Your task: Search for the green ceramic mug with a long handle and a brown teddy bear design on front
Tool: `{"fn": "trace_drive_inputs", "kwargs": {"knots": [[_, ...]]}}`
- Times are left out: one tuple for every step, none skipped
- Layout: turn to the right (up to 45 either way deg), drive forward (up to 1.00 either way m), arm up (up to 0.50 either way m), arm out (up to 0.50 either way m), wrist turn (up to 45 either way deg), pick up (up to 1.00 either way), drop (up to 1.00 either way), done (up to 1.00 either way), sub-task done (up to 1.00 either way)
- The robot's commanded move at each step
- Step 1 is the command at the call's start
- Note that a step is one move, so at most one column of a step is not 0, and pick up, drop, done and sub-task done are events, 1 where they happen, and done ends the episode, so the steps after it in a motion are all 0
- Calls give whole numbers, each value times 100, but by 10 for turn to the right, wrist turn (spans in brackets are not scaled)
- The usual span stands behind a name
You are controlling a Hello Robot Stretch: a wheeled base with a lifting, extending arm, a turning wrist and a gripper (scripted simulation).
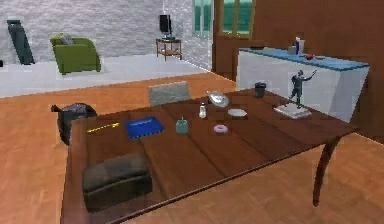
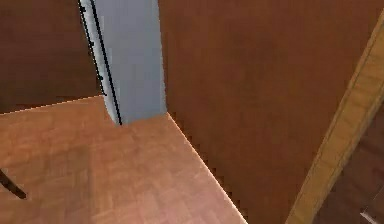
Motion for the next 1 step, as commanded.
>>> {"fn": "trace_drive_inputs", "kwargs": {"knots": [[0, 100, 0, 0, 0, 0, 0, 0, 0]]}}
